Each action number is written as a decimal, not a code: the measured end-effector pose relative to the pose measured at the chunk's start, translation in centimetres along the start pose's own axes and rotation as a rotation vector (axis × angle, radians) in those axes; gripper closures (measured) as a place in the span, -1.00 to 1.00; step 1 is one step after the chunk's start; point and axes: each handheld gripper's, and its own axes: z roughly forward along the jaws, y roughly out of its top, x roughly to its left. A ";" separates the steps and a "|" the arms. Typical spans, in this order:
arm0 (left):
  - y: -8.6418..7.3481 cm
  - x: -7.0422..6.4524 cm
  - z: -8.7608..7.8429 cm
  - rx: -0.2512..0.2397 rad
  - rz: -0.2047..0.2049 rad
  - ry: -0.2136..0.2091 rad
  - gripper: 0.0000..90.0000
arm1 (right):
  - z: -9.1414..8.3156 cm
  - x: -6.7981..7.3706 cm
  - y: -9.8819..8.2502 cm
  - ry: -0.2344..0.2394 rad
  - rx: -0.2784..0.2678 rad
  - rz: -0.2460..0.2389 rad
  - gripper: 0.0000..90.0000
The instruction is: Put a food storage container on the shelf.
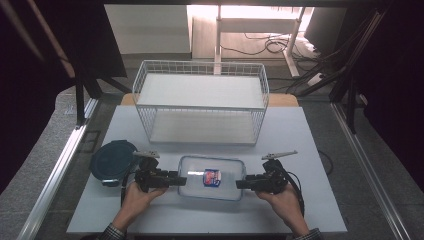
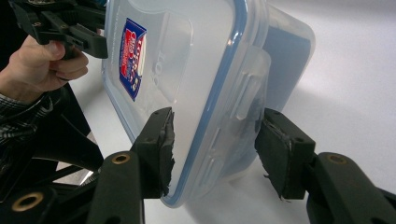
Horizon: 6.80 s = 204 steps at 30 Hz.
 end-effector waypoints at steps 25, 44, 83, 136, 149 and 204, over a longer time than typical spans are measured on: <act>2.1 -1.8 -2.1 -0.116 0.009 0.038 0.21 | -1.6 2.2 2.0 -0.065 -0.150 -0.073 0.10; 6.3 -3.0 -5.4 -0.177 0.054 0.036 0.25 | -3.3 3.6 6.8 -0.043 -0.219 -0.117 0.09; 19.9 -1.5 -10.9 -0.287 0.071 0.039 0.25 | -5.9 4.4 21.2 -0.042 -0.329 -0.152 0.10; 21.9 0.5 -9.7 -0.334 0.021 0.271 -0.19 | -3.1 3.1 23.2 -0.198 -0.388 -0.117 0.13; 22.1 0.4 -9.4 -0.347 -0.014 0.239 0.16 | -3.4 3.7 23.1 -0.239 -0.399 -0.144 0.17; 8.6 -6.8 -4.8 -0.218 0.407 0.351 -0.96 | -3.3 6.6 12.4 -0.253 -0.345 -0.474 -0.98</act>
